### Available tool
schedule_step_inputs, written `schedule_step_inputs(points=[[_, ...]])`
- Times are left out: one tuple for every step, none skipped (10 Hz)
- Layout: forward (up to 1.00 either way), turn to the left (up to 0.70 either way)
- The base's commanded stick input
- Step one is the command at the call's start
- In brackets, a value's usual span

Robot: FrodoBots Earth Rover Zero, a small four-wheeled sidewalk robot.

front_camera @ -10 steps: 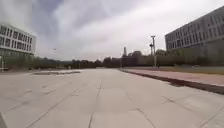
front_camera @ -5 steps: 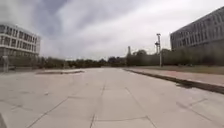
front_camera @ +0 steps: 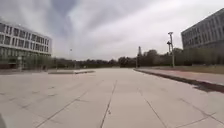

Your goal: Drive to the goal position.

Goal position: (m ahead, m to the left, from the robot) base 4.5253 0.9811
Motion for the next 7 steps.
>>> schedule_step_inputs(points=[[0.50, 0.00], [0.50, 0.00], [0.50, 0.00], [0.50, 0.00], [0.50, 0.00], [0.50, 0.00], [0.50, 0.00]])
